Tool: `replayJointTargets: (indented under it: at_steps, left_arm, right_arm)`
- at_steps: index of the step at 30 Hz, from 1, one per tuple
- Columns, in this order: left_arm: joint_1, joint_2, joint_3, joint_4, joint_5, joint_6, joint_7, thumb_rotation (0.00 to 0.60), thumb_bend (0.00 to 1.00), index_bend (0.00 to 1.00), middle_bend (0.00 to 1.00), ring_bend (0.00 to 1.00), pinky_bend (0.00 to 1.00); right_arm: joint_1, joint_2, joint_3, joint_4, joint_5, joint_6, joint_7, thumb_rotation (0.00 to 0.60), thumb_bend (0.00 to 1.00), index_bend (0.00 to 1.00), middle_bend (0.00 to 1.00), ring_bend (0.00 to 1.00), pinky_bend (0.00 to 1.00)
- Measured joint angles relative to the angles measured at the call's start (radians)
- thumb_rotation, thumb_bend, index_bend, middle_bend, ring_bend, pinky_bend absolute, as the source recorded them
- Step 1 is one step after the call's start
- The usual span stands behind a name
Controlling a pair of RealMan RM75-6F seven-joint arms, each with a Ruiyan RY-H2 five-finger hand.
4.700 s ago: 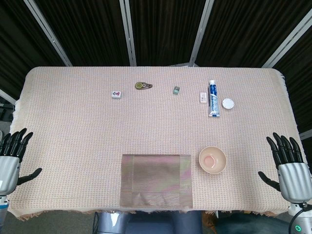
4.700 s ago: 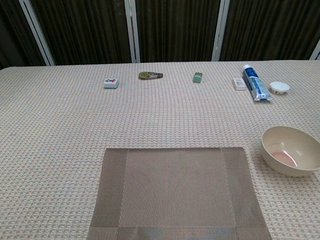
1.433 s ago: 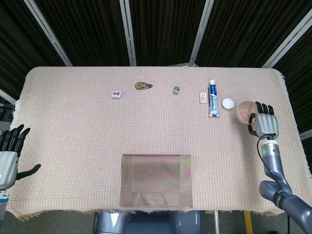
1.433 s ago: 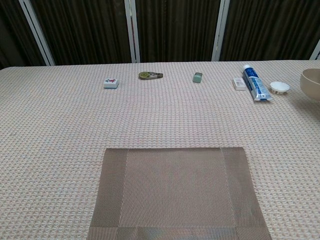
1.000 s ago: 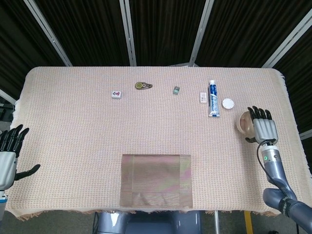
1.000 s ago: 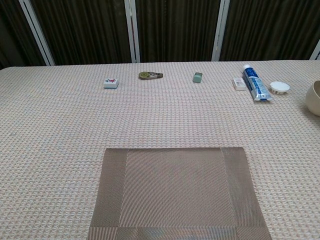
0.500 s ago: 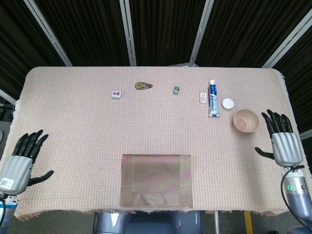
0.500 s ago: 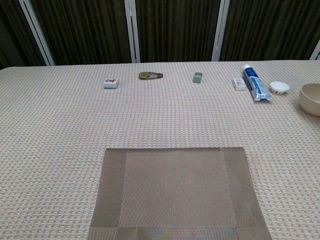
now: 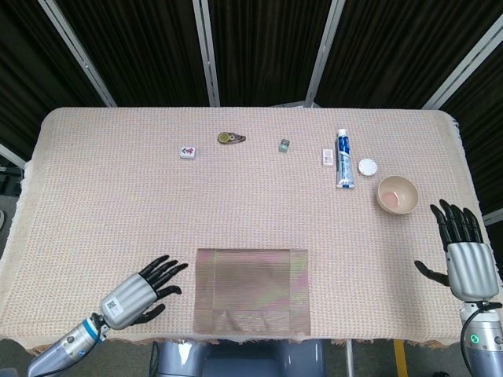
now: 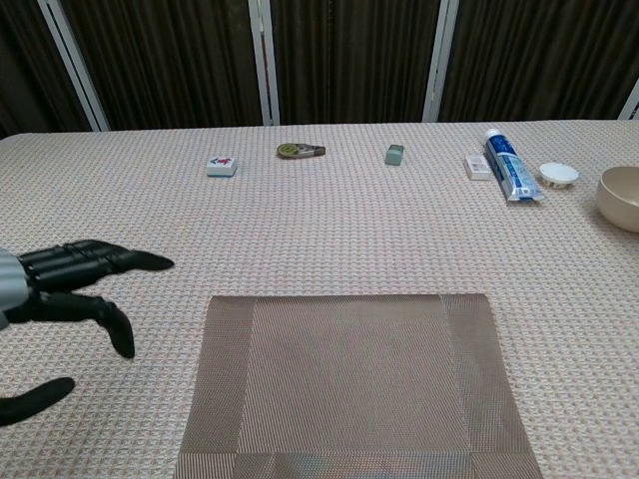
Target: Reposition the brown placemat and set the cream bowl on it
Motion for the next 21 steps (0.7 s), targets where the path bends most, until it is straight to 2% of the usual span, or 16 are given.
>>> replayJointTargets:
  at_steps: [10,21]
  left_arm:
    - [-0.053,-0.175,0.084,0.267,0.097,0.009,-0.077,0.600,0.52,0.41,0.00,0.00,0.00]
    - [-0.030,-0.293,0.136,0.455,0.119,0.114,-0.114,0.600,0.32,0.41,0.00,0.00,0.00]
  right_arm:
    - [0.007,0.001,0.008,0.011,0.009,-0.027,0.020,0.600,0.00,0.01,0.00,0.00,0.00]
    - [0.003,0.002,0.011,0.005,0.000,-0.023,0.024,0.600,0.00,0.01,0.00,0.00,0.00]
